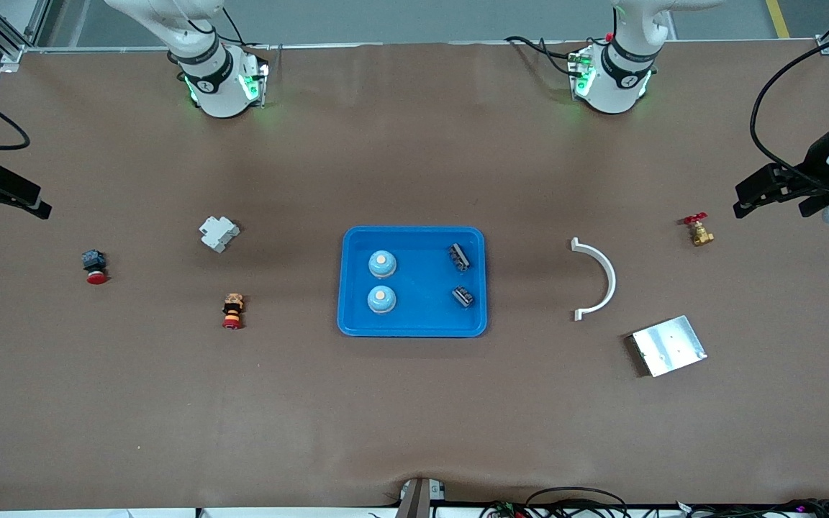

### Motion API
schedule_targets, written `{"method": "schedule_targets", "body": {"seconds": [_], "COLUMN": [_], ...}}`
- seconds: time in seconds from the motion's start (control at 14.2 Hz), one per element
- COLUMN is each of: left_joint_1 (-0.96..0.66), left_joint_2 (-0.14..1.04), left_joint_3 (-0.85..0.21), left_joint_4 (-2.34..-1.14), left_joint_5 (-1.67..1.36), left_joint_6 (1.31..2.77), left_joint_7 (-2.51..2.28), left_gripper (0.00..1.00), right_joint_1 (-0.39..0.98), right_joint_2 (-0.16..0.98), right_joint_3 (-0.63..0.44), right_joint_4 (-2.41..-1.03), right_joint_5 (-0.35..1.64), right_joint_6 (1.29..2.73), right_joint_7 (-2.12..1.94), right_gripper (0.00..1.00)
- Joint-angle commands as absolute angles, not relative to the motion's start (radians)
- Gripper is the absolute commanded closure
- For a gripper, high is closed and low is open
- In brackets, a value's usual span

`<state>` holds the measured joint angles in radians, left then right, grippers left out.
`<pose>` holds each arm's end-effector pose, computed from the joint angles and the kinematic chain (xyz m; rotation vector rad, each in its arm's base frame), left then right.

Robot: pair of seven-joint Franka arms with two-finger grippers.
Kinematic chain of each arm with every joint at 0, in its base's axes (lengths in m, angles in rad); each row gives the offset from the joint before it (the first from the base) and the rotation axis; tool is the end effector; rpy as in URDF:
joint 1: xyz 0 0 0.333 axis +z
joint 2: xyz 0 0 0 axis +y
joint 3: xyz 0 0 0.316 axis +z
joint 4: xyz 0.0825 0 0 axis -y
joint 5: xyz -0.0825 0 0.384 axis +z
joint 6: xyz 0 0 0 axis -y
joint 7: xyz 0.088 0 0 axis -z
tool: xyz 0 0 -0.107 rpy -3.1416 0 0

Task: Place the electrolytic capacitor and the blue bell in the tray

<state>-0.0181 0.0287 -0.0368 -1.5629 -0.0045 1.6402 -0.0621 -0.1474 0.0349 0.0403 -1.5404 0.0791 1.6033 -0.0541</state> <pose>0.5694 -0.0314 0.6184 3.1323 0.0117 0.0755 0.5664 -0.0530 0.6226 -3.0620 0.0835 -0.0527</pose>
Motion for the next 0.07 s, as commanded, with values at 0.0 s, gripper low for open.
{"method": "schedule_targets", "body": {"seconds": [0.0], "left_joint_1": [-0.014], "left_joint_2": [0.008], "left_joint_3": [-0.043], "left_joint_4": [-1.582], "left_joint_5": [-0.017], "left_joint_6": [1.644], "left_joint_7": [-0.075], "left_gripper": [0.00], "right_joint_1": [-0.173], "right_joint_2": [0.028], "right_joint_3": [0.051], "right_joint_4": [-1.551], "right_joint_5": [0.098], "right_joint_6": [1.608], "right_joint_7": [-0.074], "right_gripper": [0.00]}}
